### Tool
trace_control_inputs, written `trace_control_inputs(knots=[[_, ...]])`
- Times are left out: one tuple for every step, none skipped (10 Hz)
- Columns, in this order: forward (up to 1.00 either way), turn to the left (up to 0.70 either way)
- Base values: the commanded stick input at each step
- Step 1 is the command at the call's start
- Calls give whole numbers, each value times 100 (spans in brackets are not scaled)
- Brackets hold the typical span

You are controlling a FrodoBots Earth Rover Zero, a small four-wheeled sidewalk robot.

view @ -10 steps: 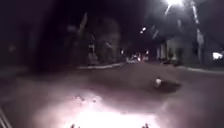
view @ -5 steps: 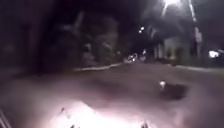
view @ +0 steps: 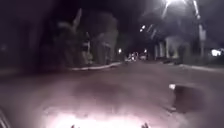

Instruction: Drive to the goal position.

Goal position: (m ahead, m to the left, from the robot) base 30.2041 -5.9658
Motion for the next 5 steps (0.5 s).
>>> trace_control_inputs(knots=[[85,0],[85,0],[85,-5],[85,-30],[85,-34]])
